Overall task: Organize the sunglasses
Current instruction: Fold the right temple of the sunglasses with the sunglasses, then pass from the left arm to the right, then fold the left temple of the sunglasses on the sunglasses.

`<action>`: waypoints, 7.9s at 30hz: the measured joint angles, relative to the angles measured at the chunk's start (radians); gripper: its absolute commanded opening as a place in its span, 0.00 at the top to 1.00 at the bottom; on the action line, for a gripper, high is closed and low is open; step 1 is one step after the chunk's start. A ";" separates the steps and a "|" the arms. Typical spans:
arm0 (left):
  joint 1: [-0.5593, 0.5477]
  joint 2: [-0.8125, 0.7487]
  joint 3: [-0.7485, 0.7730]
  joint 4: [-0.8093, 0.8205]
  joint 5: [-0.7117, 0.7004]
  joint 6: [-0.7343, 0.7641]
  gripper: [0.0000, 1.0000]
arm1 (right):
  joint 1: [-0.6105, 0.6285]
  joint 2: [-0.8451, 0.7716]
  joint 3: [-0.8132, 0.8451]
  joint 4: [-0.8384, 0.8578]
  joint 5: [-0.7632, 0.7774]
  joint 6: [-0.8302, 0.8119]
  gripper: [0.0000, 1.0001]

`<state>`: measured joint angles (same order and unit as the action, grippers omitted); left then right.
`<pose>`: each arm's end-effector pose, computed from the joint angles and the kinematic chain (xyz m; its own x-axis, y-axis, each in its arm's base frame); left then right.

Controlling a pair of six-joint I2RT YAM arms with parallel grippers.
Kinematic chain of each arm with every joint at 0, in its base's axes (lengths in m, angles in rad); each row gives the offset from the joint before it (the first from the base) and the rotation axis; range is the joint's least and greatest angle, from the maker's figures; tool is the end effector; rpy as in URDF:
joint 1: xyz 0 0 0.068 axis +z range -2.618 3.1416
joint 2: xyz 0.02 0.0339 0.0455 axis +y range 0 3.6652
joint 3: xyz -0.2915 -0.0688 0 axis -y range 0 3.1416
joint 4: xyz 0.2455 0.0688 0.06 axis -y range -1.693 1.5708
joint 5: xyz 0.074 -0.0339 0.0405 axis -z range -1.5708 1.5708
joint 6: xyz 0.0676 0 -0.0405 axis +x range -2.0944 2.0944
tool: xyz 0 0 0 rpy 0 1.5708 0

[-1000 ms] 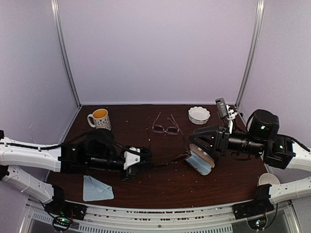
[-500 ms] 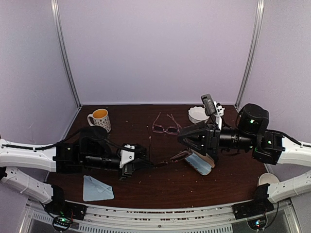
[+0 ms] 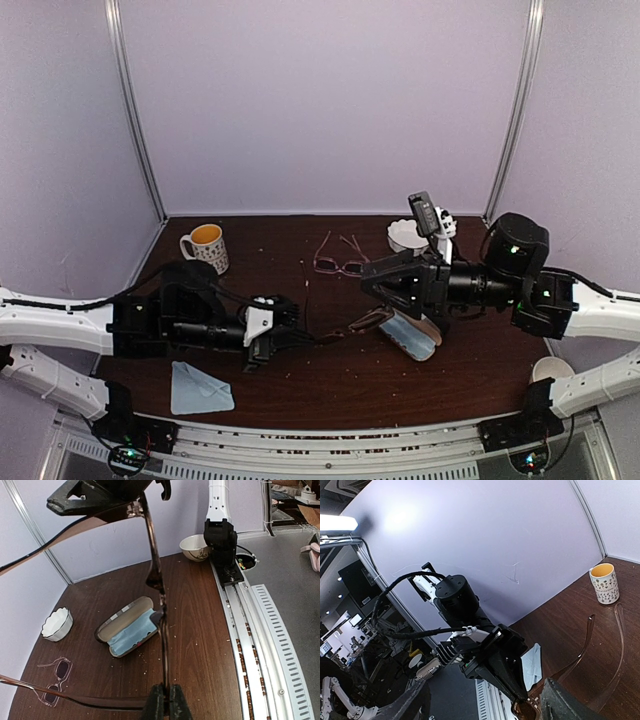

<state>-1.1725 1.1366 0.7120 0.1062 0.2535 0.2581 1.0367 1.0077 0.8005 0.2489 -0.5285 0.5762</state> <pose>0.0923 -0.2630 0.2878 0.1339 0.3188 -0.9383 0.9830 0.0771 0.1665 0.0975 0.2319 0.3737 -0.5269 0.0333 -0.8493 -0.8499 -0.0145 0.5267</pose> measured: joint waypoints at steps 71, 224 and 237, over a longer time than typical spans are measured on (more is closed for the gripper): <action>-0.013 0.068 0.002 0.071 -0.323 0.202 1.00 | 0.033 -0.016 0.060 -0.426 0.334 0.139 0.01; -0.030 0.045 0.242 -0.283 -0.298 -0.075 0.14 | 0.023 -0.020 -0.020 -0.476 0.395 -0.129 0.70; 0.013 0.132 0.188 -0.272 -0.263 -0.133 0.12 | 0.026 -0.044 -0.020 -0.428 0.341 -0.120 0.70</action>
<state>-1.1591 1.2690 0.9001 -0.1661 -0.0093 0.1249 1.0622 0.9638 0.7803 -0.1795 -0.1871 0.4561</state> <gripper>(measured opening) 0.878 0.426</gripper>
